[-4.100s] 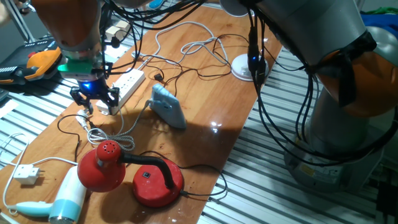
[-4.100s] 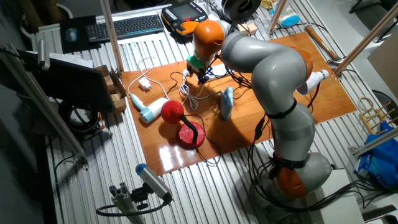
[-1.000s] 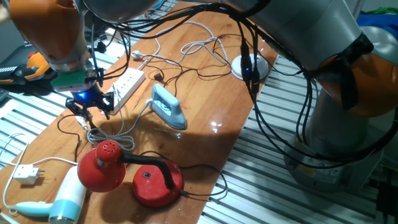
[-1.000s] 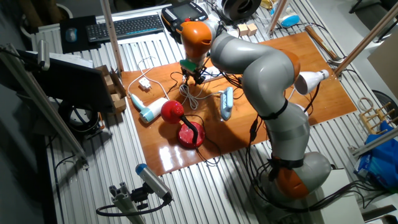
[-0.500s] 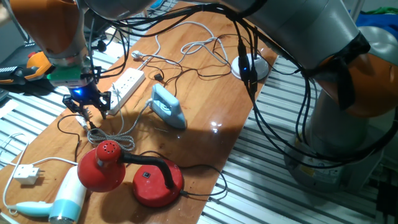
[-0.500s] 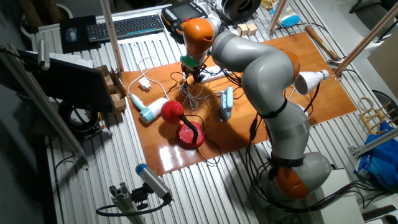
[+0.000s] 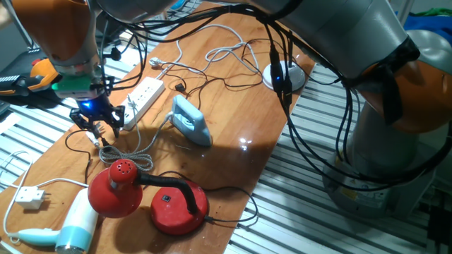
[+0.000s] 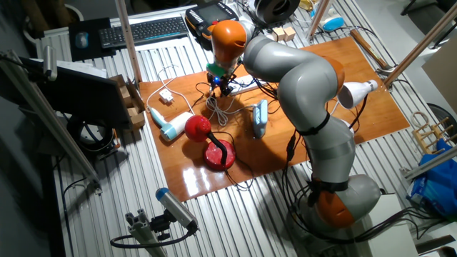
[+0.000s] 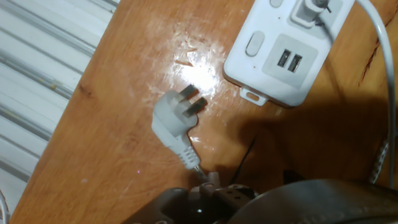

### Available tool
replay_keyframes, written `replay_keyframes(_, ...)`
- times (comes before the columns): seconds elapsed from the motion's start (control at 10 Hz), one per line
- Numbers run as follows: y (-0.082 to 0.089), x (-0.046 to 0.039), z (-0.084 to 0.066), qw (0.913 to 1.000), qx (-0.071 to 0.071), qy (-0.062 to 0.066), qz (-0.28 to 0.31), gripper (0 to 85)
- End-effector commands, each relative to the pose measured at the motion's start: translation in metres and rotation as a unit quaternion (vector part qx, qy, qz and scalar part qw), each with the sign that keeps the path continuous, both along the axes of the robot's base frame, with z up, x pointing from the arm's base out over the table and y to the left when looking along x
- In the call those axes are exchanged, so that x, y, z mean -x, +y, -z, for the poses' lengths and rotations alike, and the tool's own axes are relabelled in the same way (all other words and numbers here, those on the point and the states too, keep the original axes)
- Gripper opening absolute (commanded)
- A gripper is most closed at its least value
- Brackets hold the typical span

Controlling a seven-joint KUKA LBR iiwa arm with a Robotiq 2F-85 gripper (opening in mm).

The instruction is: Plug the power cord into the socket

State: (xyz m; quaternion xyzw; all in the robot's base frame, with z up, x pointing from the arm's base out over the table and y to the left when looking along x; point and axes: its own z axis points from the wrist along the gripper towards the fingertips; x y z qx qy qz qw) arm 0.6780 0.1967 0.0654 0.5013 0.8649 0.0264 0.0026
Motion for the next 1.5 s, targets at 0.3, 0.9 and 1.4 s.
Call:
replay_keyframes(0.3, 0.010, 0.0040, 0.005, 0.9999, 0.009, -0.002, 0.005, 51.0)
replay_keyframes(0.9, 0.013, 0.0046, 0.010, 0.9999, 0.012, -0.005, 0.000, 51.0)
replay_keyframes(1.4, 0.014, 0.0061, 0.014, 0.9999, 0.015, -0.005, -0.001, 34.0)
